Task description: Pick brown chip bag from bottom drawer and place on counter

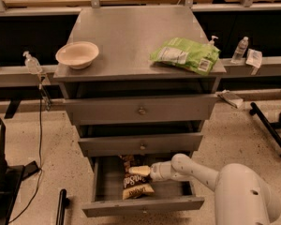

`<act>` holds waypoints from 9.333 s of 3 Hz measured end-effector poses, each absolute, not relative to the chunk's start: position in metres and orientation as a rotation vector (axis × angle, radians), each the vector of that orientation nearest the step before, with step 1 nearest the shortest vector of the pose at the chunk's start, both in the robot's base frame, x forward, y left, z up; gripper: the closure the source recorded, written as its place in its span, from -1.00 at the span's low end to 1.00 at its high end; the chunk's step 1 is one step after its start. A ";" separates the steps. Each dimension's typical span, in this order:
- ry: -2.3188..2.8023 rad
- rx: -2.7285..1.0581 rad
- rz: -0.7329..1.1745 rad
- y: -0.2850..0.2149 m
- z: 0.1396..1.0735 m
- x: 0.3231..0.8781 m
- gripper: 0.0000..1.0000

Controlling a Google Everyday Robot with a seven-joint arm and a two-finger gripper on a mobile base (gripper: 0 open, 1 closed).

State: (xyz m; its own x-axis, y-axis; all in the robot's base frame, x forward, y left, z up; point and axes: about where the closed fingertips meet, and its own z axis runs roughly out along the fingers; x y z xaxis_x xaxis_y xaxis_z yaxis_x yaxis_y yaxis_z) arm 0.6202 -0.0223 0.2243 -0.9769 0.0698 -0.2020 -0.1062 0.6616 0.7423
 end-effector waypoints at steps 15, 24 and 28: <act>2.540 -0.444 1.592 -0.048 0.282 0.594 1.00; 2.313 -0.589 1.596 -0.174 0.441 0.420 1.00; 2.244 -0.802 1.363 -0.156 0.571 0.398 1.00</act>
Offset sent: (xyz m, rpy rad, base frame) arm 0.0006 0.0094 0.0003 -0.0039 0.0016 0.0640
